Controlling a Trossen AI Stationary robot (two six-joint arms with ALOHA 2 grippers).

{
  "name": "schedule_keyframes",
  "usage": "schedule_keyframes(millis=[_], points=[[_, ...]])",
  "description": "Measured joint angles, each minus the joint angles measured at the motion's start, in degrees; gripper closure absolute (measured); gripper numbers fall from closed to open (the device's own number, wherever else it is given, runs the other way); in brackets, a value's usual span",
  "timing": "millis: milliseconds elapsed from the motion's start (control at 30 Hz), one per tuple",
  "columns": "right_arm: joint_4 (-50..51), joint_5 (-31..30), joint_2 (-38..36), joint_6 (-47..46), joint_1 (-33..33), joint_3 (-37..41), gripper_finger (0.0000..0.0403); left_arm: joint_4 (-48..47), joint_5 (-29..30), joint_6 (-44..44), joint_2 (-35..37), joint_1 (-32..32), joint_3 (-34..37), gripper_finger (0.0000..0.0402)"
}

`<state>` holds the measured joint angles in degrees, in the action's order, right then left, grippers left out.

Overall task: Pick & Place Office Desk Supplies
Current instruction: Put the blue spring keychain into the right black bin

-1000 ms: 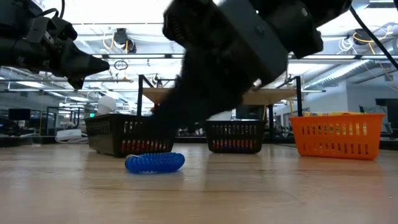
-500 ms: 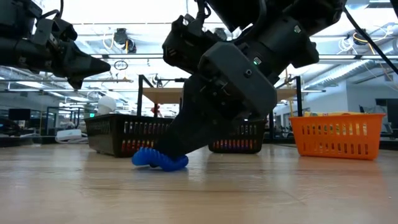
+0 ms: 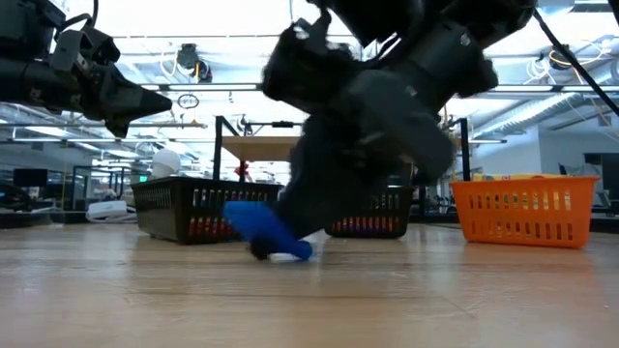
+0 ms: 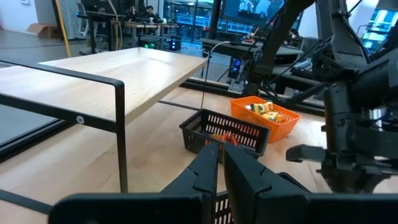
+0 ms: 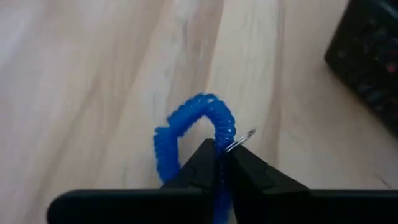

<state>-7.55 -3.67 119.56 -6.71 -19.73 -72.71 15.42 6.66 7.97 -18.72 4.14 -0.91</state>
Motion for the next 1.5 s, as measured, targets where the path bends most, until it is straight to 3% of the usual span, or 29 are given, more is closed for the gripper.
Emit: schedule_keyframes(millis=[200, 333, 700, 1000, 1200, 1500], points=[[-1.0, 1.0, -8.9, 5.5, 0.5, 2.2, 0.039, 1.2, 0.0, -0.7, 0.0, 0.0, 0.0, 0.0376], [-1.6, 0.9, -17.5, 8.0, 3.2, 7.6, 0.0395, 1.8, 0.2, -2.1, 0.0, 0.0, 0.0, 0.0376], [-18.2, 0.8, -53.3, 5.8, 10.8, 33.2, 0.0396, 2.8, 2.4, -2.3, 0.0, 0.0, 0.0, 0.0376], [-22.5, 0.6, -77.8, 4.4, 15.3, 50.2, 0.0396, 2.9, 3.0, -3.4, 0.0, 0.0, 0.0, 0.0376], [-23.6, 0.8, -88.5, 0.9, 19.9, 58.4, 0.0397, 2.9, 3.0, -3.2, 0.0, 0.0, 0.0, 0.0376], [-28.0, 0.8, -97.5, 0.2, 22.1, 68.6, 0.0397, 2.7, 4.0, -3.3, 0.0, 0.0, 0.0, 0.0376]])
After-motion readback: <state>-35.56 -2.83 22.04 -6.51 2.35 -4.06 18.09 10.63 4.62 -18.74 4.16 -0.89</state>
